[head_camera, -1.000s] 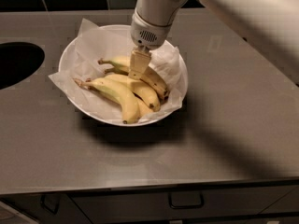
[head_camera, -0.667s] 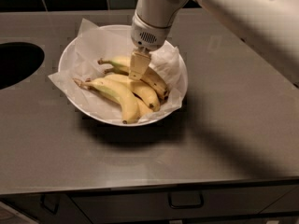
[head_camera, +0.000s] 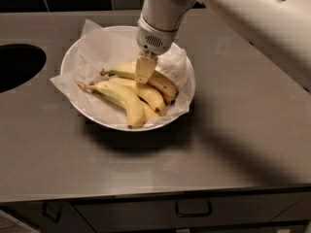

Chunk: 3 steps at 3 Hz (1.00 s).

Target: Pick banana from white bowl

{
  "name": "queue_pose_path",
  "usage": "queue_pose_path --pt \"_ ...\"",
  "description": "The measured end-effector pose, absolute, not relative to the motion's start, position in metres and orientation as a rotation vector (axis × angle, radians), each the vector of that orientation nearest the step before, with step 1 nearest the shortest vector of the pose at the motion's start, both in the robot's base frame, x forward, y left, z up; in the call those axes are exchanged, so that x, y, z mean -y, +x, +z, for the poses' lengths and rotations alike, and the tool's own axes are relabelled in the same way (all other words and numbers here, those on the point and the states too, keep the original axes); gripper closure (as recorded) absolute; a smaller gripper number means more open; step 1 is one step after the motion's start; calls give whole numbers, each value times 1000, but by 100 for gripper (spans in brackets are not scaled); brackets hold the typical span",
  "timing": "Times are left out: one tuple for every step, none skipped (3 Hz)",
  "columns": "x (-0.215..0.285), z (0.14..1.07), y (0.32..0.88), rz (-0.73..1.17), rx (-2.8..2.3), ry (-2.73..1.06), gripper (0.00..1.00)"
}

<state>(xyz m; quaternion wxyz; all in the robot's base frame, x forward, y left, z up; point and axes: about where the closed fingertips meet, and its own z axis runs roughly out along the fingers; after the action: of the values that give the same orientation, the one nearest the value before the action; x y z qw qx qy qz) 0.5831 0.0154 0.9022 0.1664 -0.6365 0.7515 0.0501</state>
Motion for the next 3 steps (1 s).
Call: queue_pose_path --pt "-15 902 583 142 -2139 -1812 100" --pt "-15 902 583 142 -2139 -1812 100" --pt "-16 921 576 124 -2083 -1798 100"
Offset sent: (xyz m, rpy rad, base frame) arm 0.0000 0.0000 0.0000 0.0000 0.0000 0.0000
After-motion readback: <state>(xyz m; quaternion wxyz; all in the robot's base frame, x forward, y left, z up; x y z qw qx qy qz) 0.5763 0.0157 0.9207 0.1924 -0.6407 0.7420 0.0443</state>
